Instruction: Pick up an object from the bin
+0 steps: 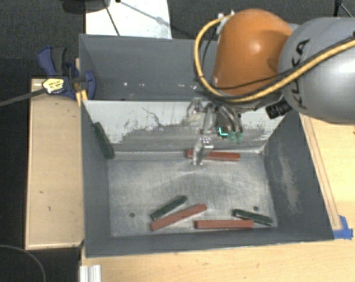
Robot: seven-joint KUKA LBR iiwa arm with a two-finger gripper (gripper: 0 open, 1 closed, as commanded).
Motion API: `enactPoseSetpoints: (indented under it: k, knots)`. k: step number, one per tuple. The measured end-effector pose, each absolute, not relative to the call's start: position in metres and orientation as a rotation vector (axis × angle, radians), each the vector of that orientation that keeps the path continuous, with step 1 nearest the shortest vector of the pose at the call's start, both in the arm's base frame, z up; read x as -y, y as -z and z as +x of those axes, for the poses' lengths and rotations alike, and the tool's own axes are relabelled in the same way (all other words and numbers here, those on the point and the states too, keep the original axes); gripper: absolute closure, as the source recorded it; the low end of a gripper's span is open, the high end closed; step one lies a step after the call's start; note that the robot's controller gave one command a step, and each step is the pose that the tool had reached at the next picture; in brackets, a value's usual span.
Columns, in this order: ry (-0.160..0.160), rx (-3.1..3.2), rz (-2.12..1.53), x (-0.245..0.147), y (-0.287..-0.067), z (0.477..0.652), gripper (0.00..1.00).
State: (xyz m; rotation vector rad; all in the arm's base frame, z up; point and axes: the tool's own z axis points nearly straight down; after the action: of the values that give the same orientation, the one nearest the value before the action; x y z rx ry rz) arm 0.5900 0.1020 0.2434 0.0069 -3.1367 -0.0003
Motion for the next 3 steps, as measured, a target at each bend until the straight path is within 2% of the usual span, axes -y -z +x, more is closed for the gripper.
enactPoseSetpoints:
  k: [1,2,3]
  knots:
    - [0.002,3.145,0.003,-0.101,-0.248,0.591,0.0]
    - [0.004,3.15,0.026,-0.059,-0.199,0.568,0.0]
    - [-0.003,3.143,0.116,-0.054,-0.138,0.534,0.0]
